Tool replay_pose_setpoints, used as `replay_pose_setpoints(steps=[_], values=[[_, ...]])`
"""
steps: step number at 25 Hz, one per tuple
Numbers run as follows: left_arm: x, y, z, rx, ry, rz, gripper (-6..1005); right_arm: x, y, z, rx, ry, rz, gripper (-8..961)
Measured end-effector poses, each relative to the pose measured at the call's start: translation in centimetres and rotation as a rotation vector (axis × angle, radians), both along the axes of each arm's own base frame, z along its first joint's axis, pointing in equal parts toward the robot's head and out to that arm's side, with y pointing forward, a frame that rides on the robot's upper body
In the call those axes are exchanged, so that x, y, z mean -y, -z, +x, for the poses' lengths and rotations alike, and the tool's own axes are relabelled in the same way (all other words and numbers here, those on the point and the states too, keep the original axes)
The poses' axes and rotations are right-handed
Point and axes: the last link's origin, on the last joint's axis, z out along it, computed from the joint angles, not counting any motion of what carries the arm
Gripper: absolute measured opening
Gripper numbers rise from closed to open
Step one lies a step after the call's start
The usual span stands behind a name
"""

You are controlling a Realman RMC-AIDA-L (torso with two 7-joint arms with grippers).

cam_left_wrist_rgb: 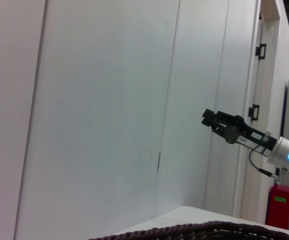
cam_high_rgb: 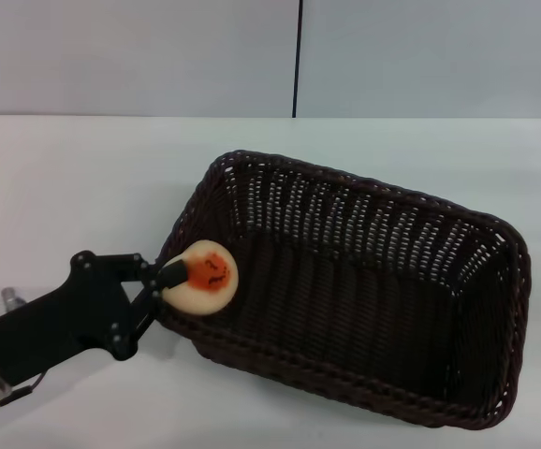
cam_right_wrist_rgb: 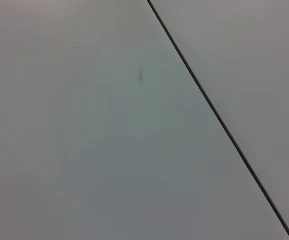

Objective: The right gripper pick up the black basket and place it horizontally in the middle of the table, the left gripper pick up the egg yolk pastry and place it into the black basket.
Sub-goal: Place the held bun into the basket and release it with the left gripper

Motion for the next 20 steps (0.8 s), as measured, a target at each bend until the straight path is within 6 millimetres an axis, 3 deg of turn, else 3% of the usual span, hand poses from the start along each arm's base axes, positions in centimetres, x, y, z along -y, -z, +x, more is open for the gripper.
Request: replay_pose_setpoints(steps=[12, 20], values=[[2.1, -1.0, -0.6, 0.024, 0.016, -0.019, 82, -0.3, -0.1, -0.3, 0.000, -0.009, 0.003, 358], [1.8, -1.0, 0.0, 0.061, 0.012, -0.048, 114, -0.6, 0.1, -0.5, -0.008, -0.017, -0.003, 358]])
